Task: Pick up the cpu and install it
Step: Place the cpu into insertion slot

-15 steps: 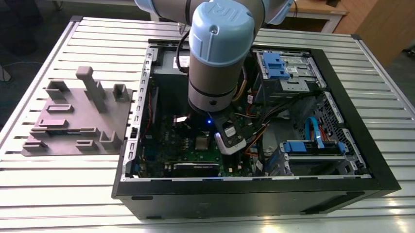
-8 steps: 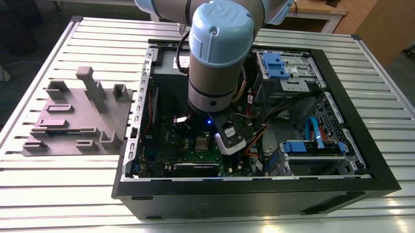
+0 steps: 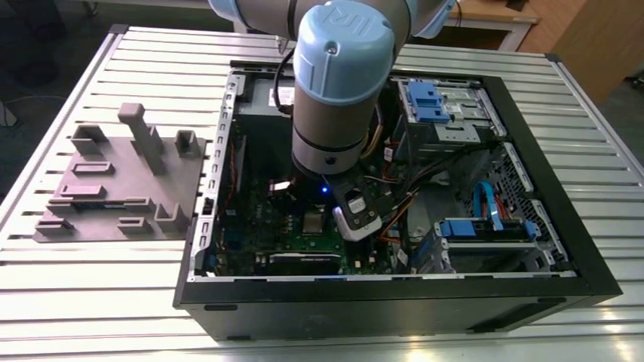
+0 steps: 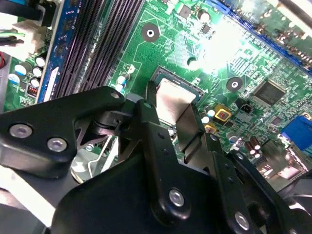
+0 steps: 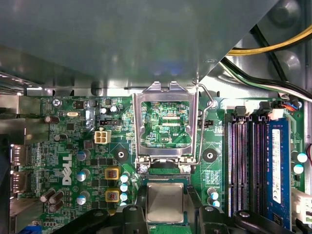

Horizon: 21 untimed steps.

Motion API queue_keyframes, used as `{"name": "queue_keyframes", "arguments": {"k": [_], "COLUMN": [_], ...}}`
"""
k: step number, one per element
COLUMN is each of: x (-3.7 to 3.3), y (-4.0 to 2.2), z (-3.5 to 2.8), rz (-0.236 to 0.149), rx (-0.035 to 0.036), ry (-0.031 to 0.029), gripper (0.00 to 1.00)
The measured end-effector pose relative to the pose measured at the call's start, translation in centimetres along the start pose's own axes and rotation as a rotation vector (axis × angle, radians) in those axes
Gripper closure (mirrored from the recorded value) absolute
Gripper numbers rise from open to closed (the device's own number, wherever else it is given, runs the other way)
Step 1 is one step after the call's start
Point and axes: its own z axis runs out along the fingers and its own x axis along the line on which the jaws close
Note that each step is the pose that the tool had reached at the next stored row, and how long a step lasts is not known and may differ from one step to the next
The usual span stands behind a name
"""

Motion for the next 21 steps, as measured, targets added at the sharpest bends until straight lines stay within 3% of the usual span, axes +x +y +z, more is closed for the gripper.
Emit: {"name": "queue_keyframes", "arguments": {"k": [12, 21], "x": [0.0, -0.03], "y": [0.0, 0.01], "z": [0.08, -0.16], "rz": [0.0, 0.0], "rx": [-0.0003, -0.0053], "ry": [0.0, 0.0065], "gripper": [0.51, 0.51]}}
